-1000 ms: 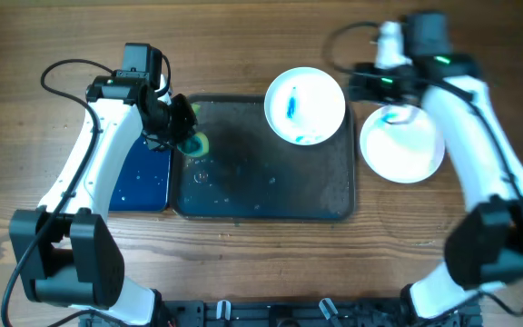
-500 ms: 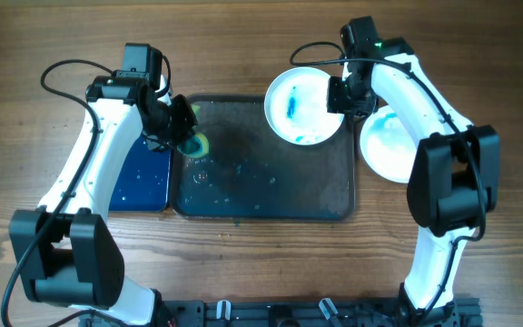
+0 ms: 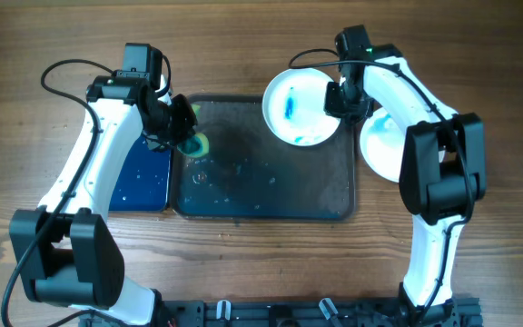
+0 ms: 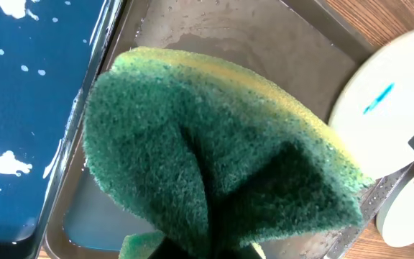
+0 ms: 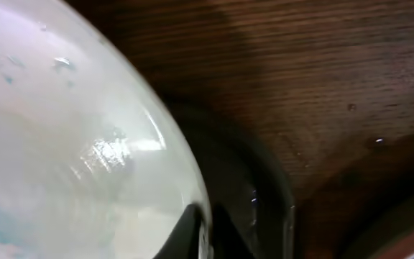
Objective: Clean dirty plates on tray and stack at the side
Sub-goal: 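Grip the last plate's rim with the right gripper and drag it center, then scrub the last plate with the left gripper's sponge while right holds it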
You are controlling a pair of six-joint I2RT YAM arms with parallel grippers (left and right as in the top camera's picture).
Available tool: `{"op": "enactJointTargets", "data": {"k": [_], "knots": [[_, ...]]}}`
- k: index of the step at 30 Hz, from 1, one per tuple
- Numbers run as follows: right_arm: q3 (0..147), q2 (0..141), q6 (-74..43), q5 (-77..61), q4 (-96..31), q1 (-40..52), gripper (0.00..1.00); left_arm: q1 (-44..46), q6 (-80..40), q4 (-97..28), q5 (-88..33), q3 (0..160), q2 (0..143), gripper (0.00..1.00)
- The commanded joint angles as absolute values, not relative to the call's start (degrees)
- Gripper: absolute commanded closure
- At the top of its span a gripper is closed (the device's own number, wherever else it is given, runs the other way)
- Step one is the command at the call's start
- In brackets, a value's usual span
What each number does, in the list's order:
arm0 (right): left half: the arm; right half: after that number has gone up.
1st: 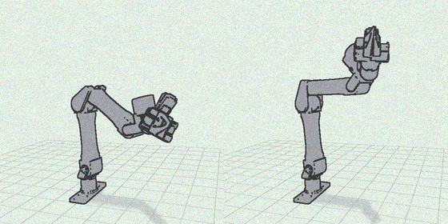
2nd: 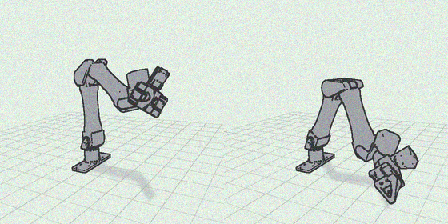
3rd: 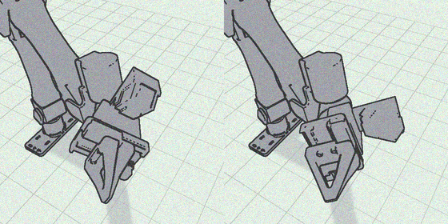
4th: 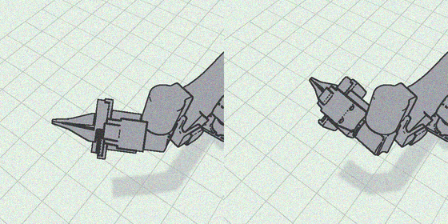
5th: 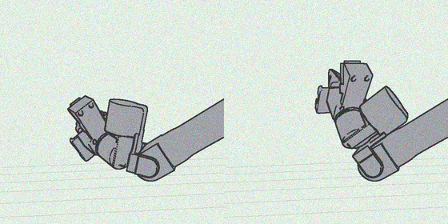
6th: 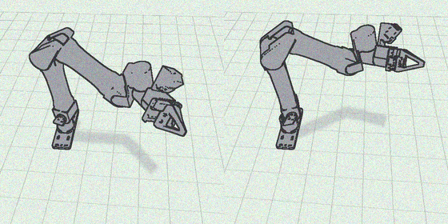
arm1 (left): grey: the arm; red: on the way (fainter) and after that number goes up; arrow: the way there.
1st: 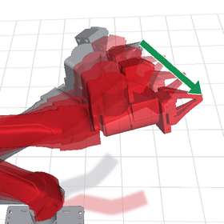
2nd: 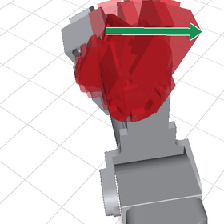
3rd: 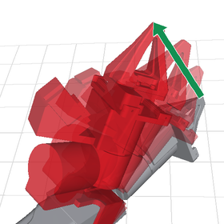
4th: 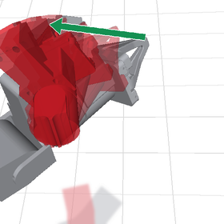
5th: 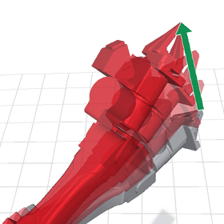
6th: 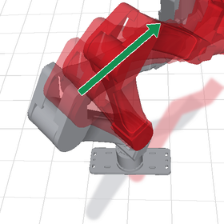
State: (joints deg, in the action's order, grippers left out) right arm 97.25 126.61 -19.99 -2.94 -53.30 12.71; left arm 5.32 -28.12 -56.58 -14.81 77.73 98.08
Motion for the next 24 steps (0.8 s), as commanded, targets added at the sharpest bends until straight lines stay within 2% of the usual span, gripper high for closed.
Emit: {"op": "enactJointTargets", "data": {"k": [1, 12, 15, 20, 21, 24], "knots": [[96.97, 127.55, -17.87, -8.84, -55.68, 14.24, 0.96, 5.80, -27.64, -56.40, -14.24, 77.67, 97.51, 0.96], [96.97, 127.50, -22.44, -18.31, -63.92, 24.88, 0.93, 6.17, -27.64, -55.96, -14.24, 77.67, 97.49, 0.96], [96.97, 127.50, -17.91, -18.31, -62.22, 24.67, 0.72, 6.17, -27.64, -55.96, -14.24, 77.67, 97.51, 0.96], [97.01, 127.52, -0.95, -16.99, -56.21, 24.58, 0.54, 6.17, -27.64, -55.66, -14.24, 77.67, 97.51, 0.96], [97.01, 127.52, 0.01, -17.02, -56.21, 24.58, 0.55, 6.17, -27.62, -55.66, -14.24, 77.67, 97.51, 0.96], [97.01, 128.35, -0.43, -16.99, -56.03, 24.95, 0.65, 6.20, -27.64, -55.31, -14.24, 77.67, 97.51, 0.96]]}}
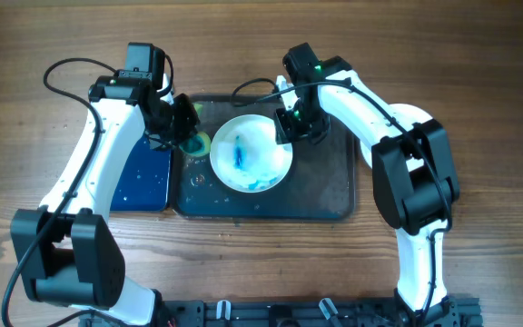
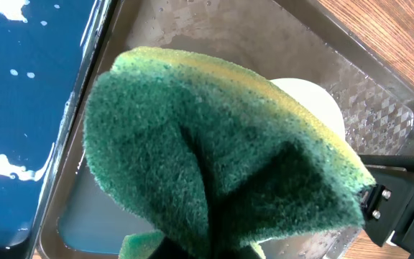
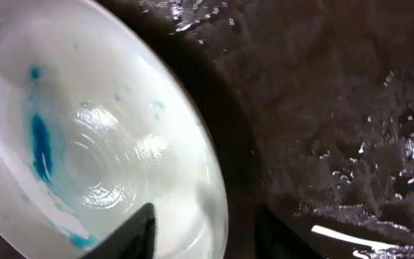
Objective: Clean dirty plates on tray and stack at the side
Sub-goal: 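Scrub the last plate with the left gripper's sponge while right holds it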
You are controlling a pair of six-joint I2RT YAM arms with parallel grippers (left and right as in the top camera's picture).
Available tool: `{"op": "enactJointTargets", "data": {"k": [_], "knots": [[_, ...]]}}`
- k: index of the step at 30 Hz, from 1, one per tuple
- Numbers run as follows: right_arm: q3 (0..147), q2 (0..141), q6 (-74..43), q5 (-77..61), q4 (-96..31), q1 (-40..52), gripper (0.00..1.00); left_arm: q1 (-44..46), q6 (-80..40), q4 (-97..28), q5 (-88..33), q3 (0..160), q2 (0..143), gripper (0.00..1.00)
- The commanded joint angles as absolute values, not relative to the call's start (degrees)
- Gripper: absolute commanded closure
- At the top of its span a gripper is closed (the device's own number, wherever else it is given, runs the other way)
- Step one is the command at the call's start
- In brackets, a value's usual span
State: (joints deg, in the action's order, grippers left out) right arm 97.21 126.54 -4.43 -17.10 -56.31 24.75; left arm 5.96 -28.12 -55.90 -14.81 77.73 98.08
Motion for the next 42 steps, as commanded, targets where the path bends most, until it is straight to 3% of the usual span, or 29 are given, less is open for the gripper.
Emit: {"op": "enactJointTargets", "data": {"k": [1, 3, 5, 7, 12, 18, 33, 36, 40, 42], "knots": [[97.01, 129.10, -1.65, -16.93, -56.25, 25.30, 0.67, 6.31, -27.64, -55.09, -14.24, 77.67, 97.51, 0.96], [97.01, 130.28, -4.49, -16.34, -57.52, 25.82, 0.73, 6.59, -27.62, -55.02, -14.22, 77.67, 97.51, 0.96], [97.01, 130.85, -9.21, -16.38, -59.24, 25.87, 0.89, 7.03, -27.62, -55.02, -13.93, 77.62, 97.51, 0.96], [97.01, 130.85, -15.42, -17.30, -60.31, 25.87, 0.96, 7.42, -27.62, -54.96, -13.39, 77.47, 97.54, 0.96], [95.15, 130.85, -22.74, -18.57, -59.37, 26.46, 0.96, 9.02, -27.40, -52.71, -12.32, 74.48, 98.43, 0.96], [91.77, 130.85, -12.99, -29.71, -56.27, 26.83, 0.96, 11.18, -22.33, -51.16, -12.60, 70.78, 102.61, 0.96], [91.74, 130.85, -10.55, -29.65, -55.96, 28.49, 0.96, 16.53, -16.69, -48.86, -13.72, 68.07, 113.82, 0.96], [91.74, 130.85, -10.66, -29.67, -55.94, 28.49, 0.96, 19.46, -15.70, -48.51, -16.73, 67.48, 115.35, 0.96], [91.74, 130.85, -10.68, -29.67, -55.90, 28.49, 0.96, 23.14, -4.12, -45.78, -31.46, 67.51, 115.61, 0.96], [91.74, 130.85, -10.68, -29.67, -55.92, 28.45, 0.96, 23.57, -3.42, -44.88, -30.81, 67.51, 115.61, 0.96]]}}
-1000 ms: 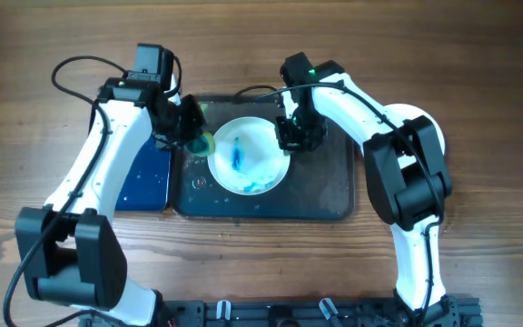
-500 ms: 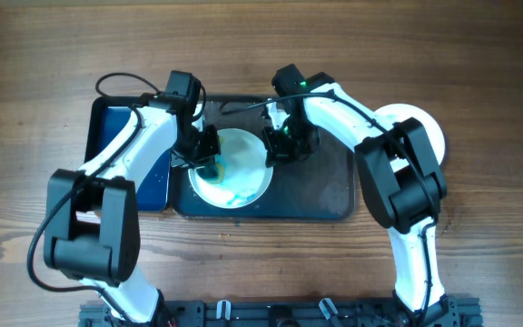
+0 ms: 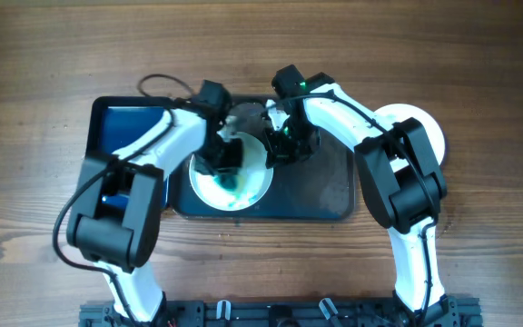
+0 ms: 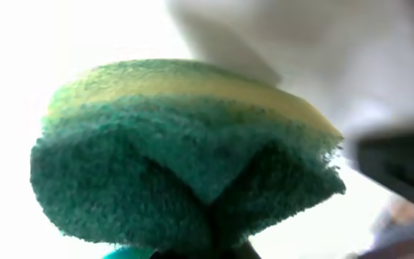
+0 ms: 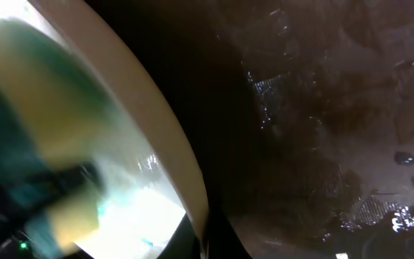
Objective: Clean dirty plates on tray and stack at the side
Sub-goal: 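Scrub the last plate with the left gripper's sponge while right holds it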
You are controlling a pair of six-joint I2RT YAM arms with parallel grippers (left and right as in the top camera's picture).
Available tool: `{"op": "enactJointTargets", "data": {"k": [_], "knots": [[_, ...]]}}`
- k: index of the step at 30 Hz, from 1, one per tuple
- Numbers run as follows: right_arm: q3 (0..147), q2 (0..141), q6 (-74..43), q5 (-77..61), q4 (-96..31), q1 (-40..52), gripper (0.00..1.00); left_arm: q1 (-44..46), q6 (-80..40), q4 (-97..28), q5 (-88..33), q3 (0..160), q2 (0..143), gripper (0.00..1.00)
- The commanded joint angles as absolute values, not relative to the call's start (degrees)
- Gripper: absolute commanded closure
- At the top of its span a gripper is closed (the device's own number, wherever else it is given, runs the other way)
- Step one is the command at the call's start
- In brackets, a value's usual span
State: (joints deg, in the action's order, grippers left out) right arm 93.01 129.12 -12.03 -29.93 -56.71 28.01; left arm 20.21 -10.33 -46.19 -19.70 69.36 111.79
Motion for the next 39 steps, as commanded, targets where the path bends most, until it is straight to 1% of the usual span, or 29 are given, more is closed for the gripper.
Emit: {"op": "enactJointTargets", "data": {"k": [1, 3, 6, 8, 10, 11, 15, 16, 17, 21, 24, 26, 28, 30, 31, 33, 34, 35, 36, 38, 39], "knots": [[91.74, 130.85, -10.66, -29.65, -55.92, 28.42, 0.96, 23.53, -3.44, -44.49, -29.95, 67.51, 115.61, 0.96], [91.74, 130.85, -10.66, -29.65, -55.99, 28.42, 0.96, 22.59, -9.26, -43.59, -21.63, 67.51, 115.61, 0.96], [91.74, 130.85, -10.66, -29.65, -56.05, 28.42, 0.96, 20.38, -24.91, -44.49, -2.52, 67.51, 115.61, 0.96], [91.74, 130.85, -10.68, -29.63, -56.01, 28.42, 0.96, 18.00, -37.08, -48.51, 10.94, 67.51, 115.61, 0.96], [91.74, 130.85, -10.94, -29.34, -55.96, 28.42, 0.96, 15.86, -42.54, -51.64, 17.15, 67.51, 115.61, 0.96], [91.74, 130.85, -13.04, -27.86, -55.99, 28.38, 0.96, 14.22, -44.60, -53.60, 19.25, 67.51, 115.61, 0.96], [91.83, 130.82, -19.38, -24.62, -55.96, 27.16, 0.96, 11.90, -44.58, -56.25, 19.31, 67.51, 115.61, 0.96], [92.01, 130.82, -20.93, -23.62, -55.90, 26.63, 0.96, 11.81, -42.94, -56.64, 18.09, 67.51, 115.61, 0.96], [92.36, 130.82, -21.82, -22.63, -55.86, 26.11, 0.96, 11.84, -39.81, -56.47, 14.98, 67.51, 115.61, 0.96], [94.19, 130.39, -23.16, -19.35, -56.07, 24.43, 0.96, 12.62, -24.08, -55.11, -5.61, 67.48, 115.63, 0.96], [94.19, 130.06, -21.28, -21.52, -54.59, 23.92, 0.96, 14.11, -14.79, -52.93, -17.19, 67.48, 115.63, 0.96], [94.17, 130.06, -20.99, -23.22, -54.57, 23.55, 0.96, 15.20, -13.43, -49.52, -23.20, 67.48, 115.63, 0.96], [94.15, 130.06, -21.02, -23.27, -54.52, 23.35, 0.96, 16.08, -13.69, -45.76, -26.17, 67.48, 115.63, 0.96], [94.11, 130.06, -20.97, -23.44, -54.46, 23.16, 0.96, 16.80, -16.58, -42.02, -24.93, 67.48, 115.63, 0.96], [94.11, 130.06, -20.97, -23.42, -54.48, 23.18, 0.96, 17.02, -20.40, -40.12, -21.74, 67.48, 115.63, 0.96], [94.06, 130.06, -20.97, -23.42, -54.46, 23.18, 0.96, 17.45, -30.20, -38.04, -9.54, 67.51, 115.63, 0.96], [94.06, 130.06, -20.95, -23.42, -54.46, 23.16, 0.95, 17.61, -34.41, -38.44, -2.72, 67.51, 115.63, 0.96], [94.04, 130.06, -20.95, -23.40, -54.46, 23.18, 0.96, 17.96, -39.18, -40.05, 6.85, 67.48, 115.63, 0.96], [94.04, 130.06, -20.95, -23.40, -54.46, 23.16, 0.96, 18.26, -42.02, -41.71, 12.67, 67.48, 115.63, 0.96], [94.00, 130.06, -20.95, -23.35, -54.41, 23.16, 0.96, 18.96, -46.92, -45.65, 20.47, 67.48, 115.63, 0.96], [94.00, 130.08, -20.97, -23.38, -54.39, 23.16, 0.96, 19.31, -47.68, -47.00, 21.26, 67.48, 115.63, 0.96]]}}
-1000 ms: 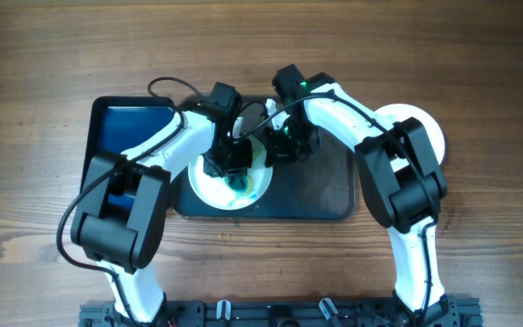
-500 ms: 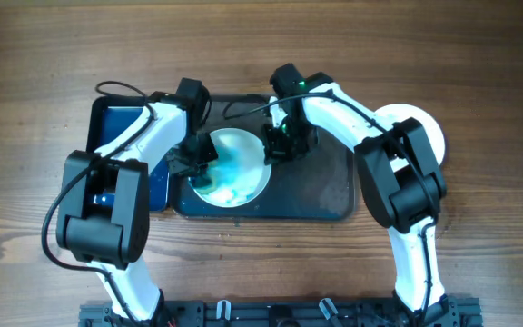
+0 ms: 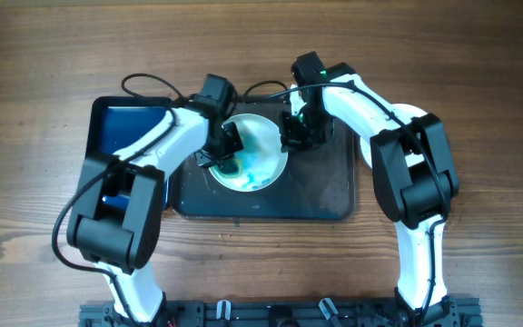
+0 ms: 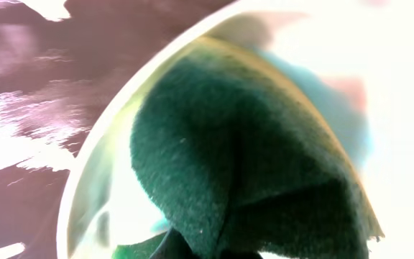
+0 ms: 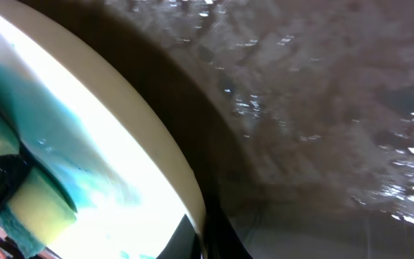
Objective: Clean dirty plates on tray and stack at the side
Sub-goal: 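Scrub the last plate with the left gripper's sponge while right holds it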
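A white plate (image 3: 260,147) smeared with blue-green lies over the dark wet tray (image 3: 325,195). My right gripper (image 3: 291,136) is shut on the plate's right rim (image 5: 185,180), one finger inside and one outside. My left gripper (image 3: 225,156) is shut on a green and yellow sponge (image 4: 250,173), which presses on the plate's left inner face (image 4: 394,86). Another white plate (image 3: 420,123) rests on the table to the right of the tray, mostly hidden behind the right arm.
A blue tray (image 3: 121,132) with white specks adjoins the dark tray on the left, partly covered by the left arm. Wooden table (image 3: 44,54) surrounds both trays. Water films the dark tray's floor (image 5: 336,86).
The plate and my right gripper have shifted slightly right and back on the tray. The sponge now sits at the plate's left side, and the blue smear is spread wider.
My right gripper first held the stained plate at the tray's back right corner, with the sponge in my left gripper at the tray's left end. Then the plate was over the tray's middle. Later the sponge was on the plate, and now the stain is smeared.
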You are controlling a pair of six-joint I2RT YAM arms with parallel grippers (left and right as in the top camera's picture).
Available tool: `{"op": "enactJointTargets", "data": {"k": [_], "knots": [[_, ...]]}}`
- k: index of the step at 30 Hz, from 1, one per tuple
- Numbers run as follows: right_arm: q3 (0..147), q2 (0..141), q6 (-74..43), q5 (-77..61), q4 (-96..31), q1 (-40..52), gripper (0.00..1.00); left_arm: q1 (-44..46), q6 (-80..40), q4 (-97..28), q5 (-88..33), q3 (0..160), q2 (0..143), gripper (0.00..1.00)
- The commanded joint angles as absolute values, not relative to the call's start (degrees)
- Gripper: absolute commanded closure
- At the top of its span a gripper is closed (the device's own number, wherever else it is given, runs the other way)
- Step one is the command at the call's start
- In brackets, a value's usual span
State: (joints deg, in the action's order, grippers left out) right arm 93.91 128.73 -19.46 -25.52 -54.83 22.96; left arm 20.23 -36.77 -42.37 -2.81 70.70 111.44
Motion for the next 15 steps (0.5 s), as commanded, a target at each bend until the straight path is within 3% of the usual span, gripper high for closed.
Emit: {"op": "enactJointTargets", "data": {"k": [1, 3, 8, 10, 15], "knots": [[94.00, 130.06, -20.97, -23.38, -54.30, 23.16, 0.96, 19.70, -47.64, -47.88, 20.88, 67.48, 115.63, 0.96], [94.00, 130.06, -20.97, -23.42, -54.19, 23.18, 0.96, 20.95, -45.45, -48.93, 15.99, 67.48, 115.63, 0.96], [94.00, 130.08, -20.97, -23.40, -54.00, 23.18, 0.96, 24.29, -20.78, -42.96, -19.46, 67.48, 115.63, 0.96], [94.00, 130.06, -21.04, -23.42, -53.60, 23.18, 0.96, 25.26, -16.03, -39.00, -26.55, 67.48, 115.63, 0.96], [93.84, 130.06, -21.04, -23.42, -53.47, 23.18, 0.96, 21.87, -25.17, -33.67, -18.98, 67.51, 115.61, 0.96]]}}
